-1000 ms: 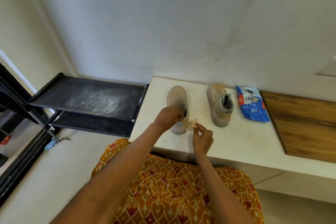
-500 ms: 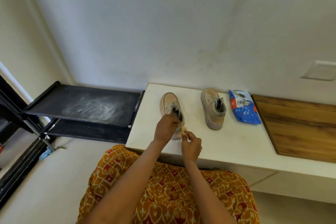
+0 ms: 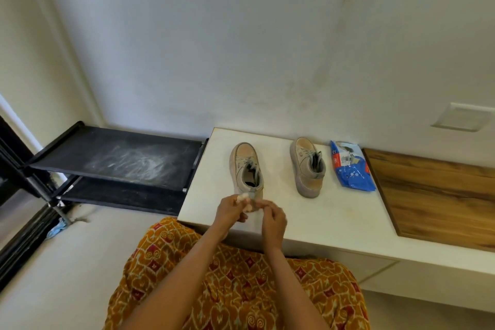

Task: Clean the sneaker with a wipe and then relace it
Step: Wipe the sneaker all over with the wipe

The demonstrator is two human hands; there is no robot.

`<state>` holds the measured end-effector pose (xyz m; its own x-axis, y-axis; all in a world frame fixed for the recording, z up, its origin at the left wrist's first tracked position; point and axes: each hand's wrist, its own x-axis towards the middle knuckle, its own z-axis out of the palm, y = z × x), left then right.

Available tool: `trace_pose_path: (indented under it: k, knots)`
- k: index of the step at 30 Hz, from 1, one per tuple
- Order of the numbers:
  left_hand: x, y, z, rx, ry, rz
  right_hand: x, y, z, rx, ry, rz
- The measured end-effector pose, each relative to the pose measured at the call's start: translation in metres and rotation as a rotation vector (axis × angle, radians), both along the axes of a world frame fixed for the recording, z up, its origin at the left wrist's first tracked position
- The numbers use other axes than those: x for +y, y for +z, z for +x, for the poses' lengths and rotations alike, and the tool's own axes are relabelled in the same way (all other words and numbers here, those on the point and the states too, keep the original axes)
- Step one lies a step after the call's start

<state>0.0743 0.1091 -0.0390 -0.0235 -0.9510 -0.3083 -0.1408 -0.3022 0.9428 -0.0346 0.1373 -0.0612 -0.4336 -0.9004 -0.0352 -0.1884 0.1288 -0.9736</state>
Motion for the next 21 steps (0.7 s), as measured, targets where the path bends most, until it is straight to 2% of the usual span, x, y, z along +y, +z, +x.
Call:
trace_pose_path:
  k: [3, 6, 9, 14, 16, 19, 21]
  knots:
    - [-0.013, -0.006, 0.016, 0.012, 0.19, 0.011, -0.01, 0.007, -0.016, -0.02, -0.07, -0.042]
    - [-0.031, -0.017, 0.029, 0.012, 0.37, 0.044, -0.023, 0.01, -0.029, 0.086, 0.089, -0.014]
    - [-0.05, -0.016, 0.025, 0.125, 0.556, 0.08, -0.034, 0.011, -0.031, 0.084, 0.168, 0.012]
    - [-0.084, -0.006, 0.016, 0.298, 0.692, 0.095, -0.042, 0.009, -0.029, 0.089, 0.237, -0.002]
    - [-0.09, -0.005, 0.014, 0.237, 0.686, 0.072, -0.04, 0.006, -0.032, 0.092, 0.277, -0.013]
    - [-0.088, -0.011, 0.009, 0.008, 0.461, -0.085, -0.039, 0.003, -0.035, 0.145, 0.34, -0.045]
    - [-0.083, -0.016, 0.011, 0.001, 0.326, -0.136, -0.041, -0.001, -0.033, 0.174, 0.323, -0.065]
